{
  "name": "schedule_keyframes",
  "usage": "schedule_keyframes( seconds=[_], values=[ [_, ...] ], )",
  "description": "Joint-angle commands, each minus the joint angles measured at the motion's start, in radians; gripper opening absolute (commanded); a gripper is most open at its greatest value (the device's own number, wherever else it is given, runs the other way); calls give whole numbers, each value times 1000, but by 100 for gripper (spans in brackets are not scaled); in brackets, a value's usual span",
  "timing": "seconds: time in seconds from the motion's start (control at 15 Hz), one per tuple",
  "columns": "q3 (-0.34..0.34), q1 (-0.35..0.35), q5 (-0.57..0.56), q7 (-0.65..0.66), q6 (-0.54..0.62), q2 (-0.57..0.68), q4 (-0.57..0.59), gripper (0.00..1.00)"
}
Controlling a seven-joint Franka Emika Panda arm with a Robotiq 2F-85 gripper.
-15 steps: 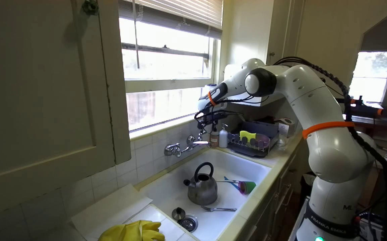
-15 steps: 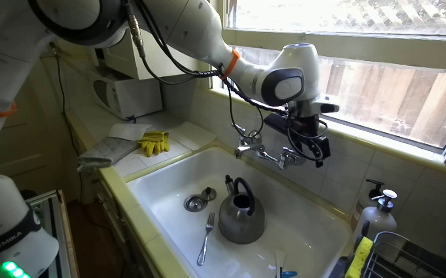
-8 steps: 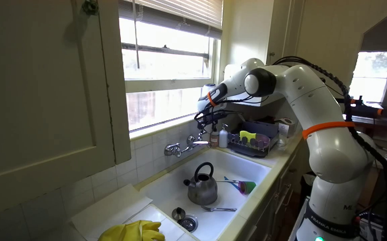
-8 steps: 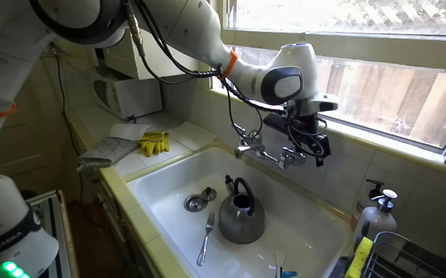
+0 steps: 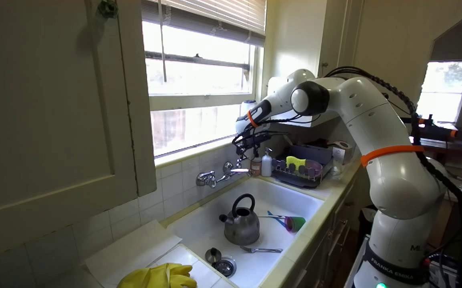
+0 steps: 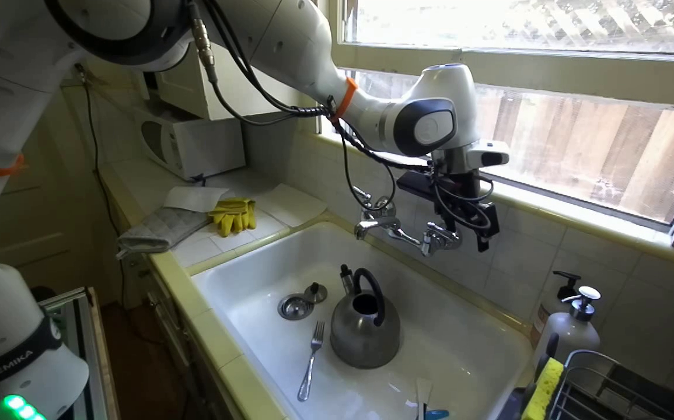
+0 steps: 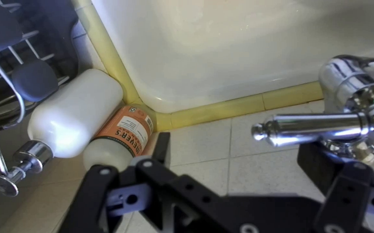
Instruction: Move the tap nozzle to the right then open the right tap faucet
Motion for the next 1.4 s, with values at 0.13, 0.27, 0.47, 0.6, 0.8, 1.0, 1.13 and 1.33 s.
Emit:
schedule_keyframes(
  seconds=[0.13,0.27,0.47,0.6,0.8,1.0,1.13,1.33],
  values=[
    [-25,8,-56,-1,-84,-39,-86,100],
    [-32,11,-59,17,-70,-36,-85,100],
    [-35,6,-45,50,-53,-30,-79,100],
    [-26,-11,-16,65,-31,-35,-76,100],
    [-19,-32,5,62,-39,-57,-83,100],
    [-41,-33,-17,73,-37,-80,-108,100],
    [-48,-39,-21,60,-44,-101,-135,100],
    [-30,-56,-2,19,-57,-133,-173,100]
  ],
)
